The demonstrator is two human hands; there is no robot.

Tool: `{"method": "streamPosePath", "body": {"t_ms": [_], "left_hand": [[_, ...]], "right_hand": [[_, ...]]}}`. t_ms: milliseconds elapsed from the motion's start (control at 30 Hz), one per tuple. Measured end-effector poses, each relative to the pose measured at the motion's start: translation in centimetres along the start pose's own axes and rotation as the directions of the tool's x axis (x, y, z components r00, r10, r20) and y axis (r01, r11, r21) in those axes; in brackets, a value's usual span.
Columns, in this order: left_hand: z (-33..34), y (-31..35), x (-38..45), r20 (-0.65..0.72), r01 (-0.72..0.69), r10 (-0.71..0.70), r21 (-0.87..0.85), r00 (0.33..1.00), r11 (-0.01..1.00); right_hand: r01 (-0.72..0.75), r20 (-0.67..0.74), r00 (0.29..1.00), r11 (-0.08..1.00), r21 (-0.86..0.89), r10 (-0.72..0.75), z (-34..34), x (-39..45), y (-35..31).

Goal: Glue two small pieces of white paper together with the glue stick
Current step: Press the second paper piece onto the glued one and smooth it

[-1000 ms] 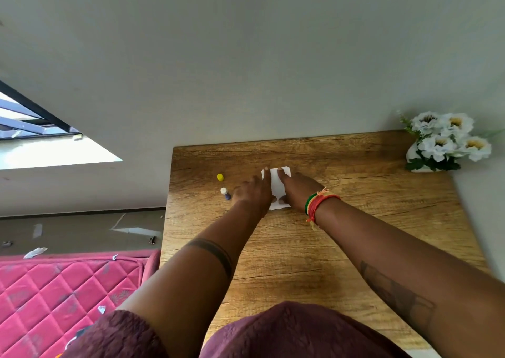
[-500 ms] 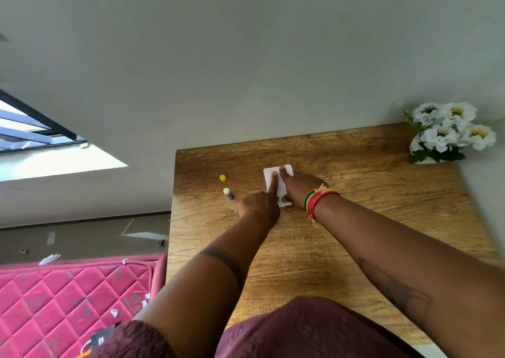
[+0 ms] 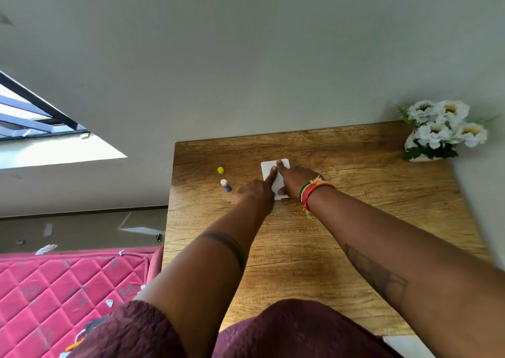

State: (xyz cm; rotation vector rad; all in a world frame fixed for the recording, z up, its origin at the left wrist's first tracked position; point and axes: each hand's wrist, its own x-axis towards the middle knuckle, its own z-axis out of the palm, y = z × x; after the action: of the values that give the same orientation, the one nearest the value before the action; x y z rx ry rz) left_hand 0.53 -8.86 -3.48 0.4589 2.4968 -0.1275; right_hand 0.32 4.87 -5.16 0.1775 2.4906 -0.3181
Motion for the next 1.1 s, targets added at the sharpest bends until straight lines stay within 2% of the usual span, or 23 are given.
{"method": "streamPosePath", "body": {"t_ms": [167,267,633,767,833,900,967,1100], "left_hand": [[2.6,-0.4,-2.6,-0.059,-0.002,-0.004,-0.097,0.998,0.995],[4.2,-0.5,-4.0,-0.08,-0.012,0.005,-0.091,0.997,0.996],[1.8,0.0,-2.2,-0.078,-0.009,0.002,-0.088,0.997,0.996],[1.9,0.1,-2.7,-0.068,0.005,-0.011,-0.084,0.998,0.996],[2.2,0.0,-3.0,-0.064,0.014,-0.021,-0.108,0.998,0.994],[2.0,-0.1,-3.0,-0.072,0.003,-0.011,-0.113,0.997,0.994],[1.9,-0.2,-3.0,-0.082,-0.007,-0.003,-0.113,0.997,0.994],[2.0,-0.4,-3.0,-0.09,0.007,-0.021,-0.154,0.996,0.988]], "right_hand": [[0.019,-0.056,0.998,0.999,-0.046,-0.021,0.8,0.0,0.7],[0.013,-0.05,0.999,0.999,-0.048,-0.015,0.9,0.0,0.7],[-0.012,-0.048,0.999,1.0,-0.013,0.011,1.1,1.1,0.6],[-0.004,-0.078,0.997,0.997,0.079,0.01,1.4,0.5,1.2],[-0.006,-0.149,0.988,0.976,0.22,0.04,1.8,0.0,1.8],[-0.049,-0.205,0.97,0.933,0.356,0.129,1.9,-0.3,1.9],[-0.108,-0.203,0.961,0.932,0.347,0.187,2.0,-0.1,1.2],[-0.161,-0.179,0.96,0.949,0.272,0.214,2.1,0.6,0.4]]}}
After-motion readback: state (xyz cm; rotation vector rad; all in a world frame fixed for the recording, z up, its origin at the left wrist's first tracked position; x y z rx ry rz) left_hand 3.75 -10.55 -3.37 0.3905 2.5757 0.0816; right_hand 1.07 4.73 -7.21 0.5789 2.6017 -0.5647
